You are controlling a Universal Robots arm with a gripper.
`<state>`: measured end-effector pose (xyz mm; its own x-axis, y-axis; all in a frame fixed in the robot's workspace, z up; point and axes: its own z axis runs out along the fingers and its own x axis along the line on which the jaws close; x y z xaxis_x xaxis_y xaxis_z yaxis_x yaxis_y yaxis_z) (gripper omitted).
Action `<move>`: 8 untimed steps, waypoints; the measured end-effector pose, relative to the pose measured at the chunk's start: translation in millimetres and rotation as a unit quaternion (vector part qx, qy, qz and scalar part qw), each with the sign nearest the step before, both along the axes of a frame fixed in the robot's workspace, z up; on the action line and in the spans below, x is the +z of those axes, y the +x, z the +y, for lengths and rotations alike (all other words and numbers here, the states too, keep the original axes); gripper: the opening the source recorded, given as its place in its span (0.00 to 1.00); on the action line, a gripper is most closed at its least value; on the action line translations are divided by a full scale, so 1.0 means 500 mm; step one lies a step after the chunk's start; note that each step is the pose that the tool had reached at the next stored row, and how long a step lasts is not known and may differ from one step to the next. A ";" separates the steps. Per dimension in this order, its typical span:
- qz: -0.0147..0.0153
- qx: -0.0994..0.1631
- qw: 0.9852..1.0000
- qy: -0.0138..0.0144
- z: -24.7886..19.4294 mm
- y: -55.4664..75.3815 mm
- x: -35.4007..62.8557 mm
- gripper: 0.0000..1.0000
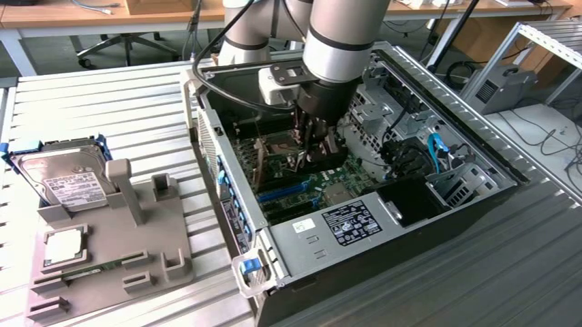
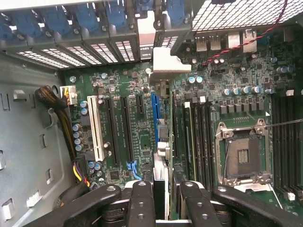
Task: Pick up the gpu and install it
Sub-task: 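Insert the gpu into the slot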
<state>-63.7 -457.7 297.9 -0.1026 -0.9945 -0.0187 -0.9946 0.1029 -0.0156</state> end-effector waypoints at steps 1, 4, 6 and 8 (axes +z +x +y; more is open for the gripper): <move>0.000 0.000 1.000 0.000 0.0000 -0.001 -0.001 0.26; 0.000 0.000 1.000 0.000 0.0000 -0.004 -0.003 0.26; 0.000 0.000 1.000 0.000 -0.0001 -0.006 -0.006 0.26; 0.000 0.000 1.000 0.000 -0.0001 -0.009 -0.008 0.26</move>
<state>-68.0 -457.7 293.9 -0.1026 -0.9945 -0.0187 -0.9946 0.1029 -0.0156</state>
